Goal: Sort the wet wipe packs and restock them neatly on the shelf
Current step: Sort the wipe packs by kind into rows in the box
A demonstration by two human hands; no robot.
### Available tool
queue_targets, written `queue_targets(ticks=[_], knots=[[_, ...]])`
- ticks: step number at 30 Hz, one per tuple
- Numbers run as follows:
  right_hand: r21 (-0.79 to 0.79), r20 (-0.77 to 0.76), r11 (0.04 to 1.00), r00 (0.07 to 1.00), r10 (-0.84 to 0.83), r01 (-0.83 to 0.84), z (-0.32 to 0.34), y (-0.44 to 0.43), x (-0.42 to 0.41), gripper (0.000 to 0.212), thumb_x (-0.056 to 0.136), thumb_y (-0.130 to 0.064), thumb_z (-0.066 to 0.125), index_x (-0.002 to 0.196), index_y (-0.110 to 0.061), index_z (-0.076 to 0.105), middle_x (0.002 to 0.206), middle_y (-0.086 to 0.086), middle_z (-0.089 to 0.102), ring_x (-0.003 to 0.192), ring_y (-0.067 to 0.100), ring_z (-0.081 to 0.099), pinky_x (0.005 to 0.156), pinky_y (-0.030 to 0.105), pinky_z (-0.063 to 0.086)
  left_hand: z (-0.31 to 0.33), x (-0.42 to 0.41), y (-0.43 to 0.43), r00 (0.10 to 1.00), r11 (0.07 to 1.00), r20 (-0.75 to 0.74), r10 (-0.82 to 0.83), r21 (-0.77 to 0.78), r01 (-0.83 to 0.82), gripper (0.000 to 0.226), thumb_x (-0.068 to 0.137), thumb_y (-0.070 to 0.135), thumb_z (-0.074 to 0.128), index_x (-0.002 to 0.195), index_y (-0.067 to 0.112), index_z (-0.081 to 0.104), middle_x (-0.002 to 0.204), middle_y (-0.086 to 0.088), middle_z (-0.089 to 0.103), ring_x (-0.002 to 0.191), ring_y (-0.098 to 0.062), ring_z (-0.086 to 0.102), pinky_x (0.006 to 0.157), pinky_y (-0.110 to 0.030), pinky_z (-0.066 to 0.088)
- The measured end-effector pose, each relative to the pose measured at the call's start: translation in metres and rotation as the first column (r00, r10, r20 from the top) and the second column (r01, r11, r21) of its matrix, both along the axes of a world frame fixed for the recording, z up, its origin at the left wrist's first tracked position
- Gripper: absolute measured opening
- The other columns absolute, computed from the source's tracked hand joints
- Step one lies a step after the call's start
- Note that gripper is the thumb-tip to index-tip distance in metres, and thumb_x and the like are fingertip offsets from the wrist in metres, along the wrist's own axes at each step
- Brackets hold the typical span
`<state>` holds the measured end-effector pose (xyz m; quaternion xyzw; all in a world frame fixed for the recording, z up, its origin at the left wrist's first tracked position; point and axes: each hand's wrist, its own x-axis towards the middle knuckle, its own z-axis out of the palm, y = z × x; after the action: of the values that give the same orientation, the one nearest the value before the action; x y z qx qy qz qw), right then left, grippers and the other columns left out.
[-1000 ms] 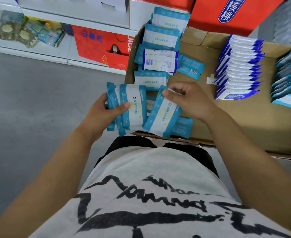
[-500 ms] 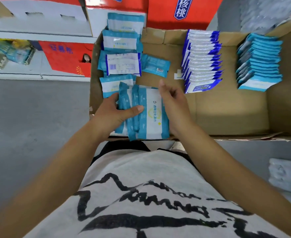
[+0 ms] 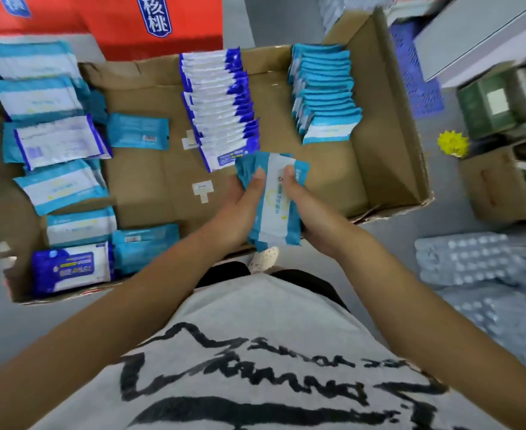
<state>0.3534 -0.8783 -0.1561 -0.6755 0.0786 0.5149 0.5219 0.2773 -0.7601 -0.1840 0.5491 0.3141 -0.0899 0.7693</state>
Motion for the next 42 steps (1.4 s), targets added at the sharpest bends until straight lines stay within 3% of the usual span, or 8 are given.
queue_targets(ticks=[3, 7, 11, 13, 18, 21, 24, 42], knots=[[0.017, -0.046, 1.000, 0.999, 0.004, -0.004, -0.001, -0.033, 0.038, 0.051, 0.100, -0.059, 0.040, 0.139, -0.029, 0.053, 0.124, -0.005, 0.071, 0.112, 0.013, 0.068, 0.099, 0.037, 0.054, -0.017, 0.031, -0.039, 0.994, 0.993, 0.036, 0.107, 0.054, -0.109, 0.011, 0.110, 0.034, 0.042, 0.119, 0.038, 0.048, 0.113, 0.013, 0.069, 0.100, -0.005, 0.072, 0.095, -0.037, 0.059], [-0.022, -0.091, 0.993, 0.989, 0.114, -0.117, -0.012, -0.064, 0.079, 0.036, 0.101, -0.037, 0.055, 0.134, -0.023, 0.058, 0.120, 0.001, 0.073, 0.110, 0.020, 0.070, 0.098, 0.042, 0.055, -0.047, 0.059, -0.072, 0.994, 0.993, 0.020, 0.108, 0.048, -0.109, 0.067, 0.090, 0.059, 0.048, 0.148, 0.027, 0.040, 0.139, -0.004, 0.062, 0.122, -0.019, 0.066, 0.105, -0.048, 0.053], [-0.134, -0.011, 0.957, 0.966, 0.260, -0.259, -0.035, -0.089, 0.120, 0.032, 0.097, -0.026, 0.065, 0.129, -0.019, 0.061, 0.116, 0.000, 0.074, 0.108, 0.020, 0.071, 0.097, 0.040, 0.055, -0.050, 0.080, -0.084, 1.000, 0.988, -0.030, -0.008, 0.153, 0.013, 0.043, 0.111, 0.039, 0.032, 0.137, 0.013, 0.055, 0.140, 0.001, 0.058, 0.131, -0.010, 0.053, 0.107, -0.008, 0.033], [-0.266, 0.148, 0.903, 0.911, 0.385, -0.338, -0.048, -0.092, 0.143, 0.035, 0.094, -0.027, 0.070, 0.126, -0.024, 0.056, 0.114, -0.008, 0.071, 0.109, 0.016, 0.068, 0.096, 0.033, 0.052, -0.060, 0.081, -0.076, 0.992, 0.908, -0.126, -0.030, 0.412, 0.080, 0.043, 0.114, 0.029, 0.027, 0.137, 0.010, 0.058, 0.139, -0.009, 0.059, 0.135, -0.023, 0.049, 0.100, -0.011, 0.032], [-0.658, 0.427, 0.587, 0.407, 0.807, -0.473, -0.090, -0.092, 0.194, 0.077, 0.085, -0.032, 0.075, 0.145, -0.023, 0.028, 0.143, 0.004, 0.045, 0.130, 0.025, 0.046, 0.110, 0.045, 0.038, -0.099, 0.053, -0.045, 0.825, 0.475, -0.544, -0.150, 0.693, 0.543, 0.059, 0.103, 0.049, 0.030, 0.153, 0.018, 0.040, 0.164, -0.008, 0.031, 0.146, -0.037, 0.030, 0.114, -0.054, 0.035], [-0.831, 0.357, 0.321, 0.008, 0.934, -0.454, -0.105, -0.090, 0.214, 0.084, 0.086, -0.034, 0.074, 0.152, -0.023, 0.023, 0.149, 0.010, 0.036, 0.139, 0.031, 0.032, 0.112, 0.052, 0.028, -0.114, 0.034, -0.041, 0.698, 0.383, -0.703, -0.135, 0.613, 0.691, 0.061, 0.103, 0.052, 0.040, 0.155, 0.022, 0.034, 0.170, -0.005, 0.017, 0.152, -0.035, 0.019, 0.118, -0.056, 0.028], [-0.871, 0.348, 0.258, -0.155, 0.925, -0.417, -0.113, -0.084, 0.229, 0.081, 0.086, -0.033, 0.075, 0.150, -0.024, 0.027, 0.143, 0.010, 0.039, 0.133, 0.031, 0.034, 0.109, 0.049, 0.028, -0.122, 0.020, -0.040, 0.627, 0.358, -0.761, -0.165, 0.546, 0.758, 0.065, 0.103, 0.054, 0.038, 0.160, 0.024, 0.026, 0.171, -0.002, 0.012, 0.155, -0.032, 0.015, 0.123, -0.055, 0.021], [-0.747, 0.561, 0.417, -0.153, 0.814, -0.518, -0.101, -0.055, 0.148, 0.054, 0.092, -0.032, 0.067, 0.137, -0.008, 0.049, 0.141, 0.012, 0.048, 0.129, 0.032, 0.043, 0.107, 0.043, 0.035, -0.103, -0.028, -0.015, 0.755, 0.275, -0.653, -0.055, 0.717, 0.640, 0.054, 0.104, 0.037, 0.045, 0.153, 0.015, 0.043, 0.164, -0.012, 0.035, 0.152, -0.031, 0.029, 0.121, -0.053, 0.024]])
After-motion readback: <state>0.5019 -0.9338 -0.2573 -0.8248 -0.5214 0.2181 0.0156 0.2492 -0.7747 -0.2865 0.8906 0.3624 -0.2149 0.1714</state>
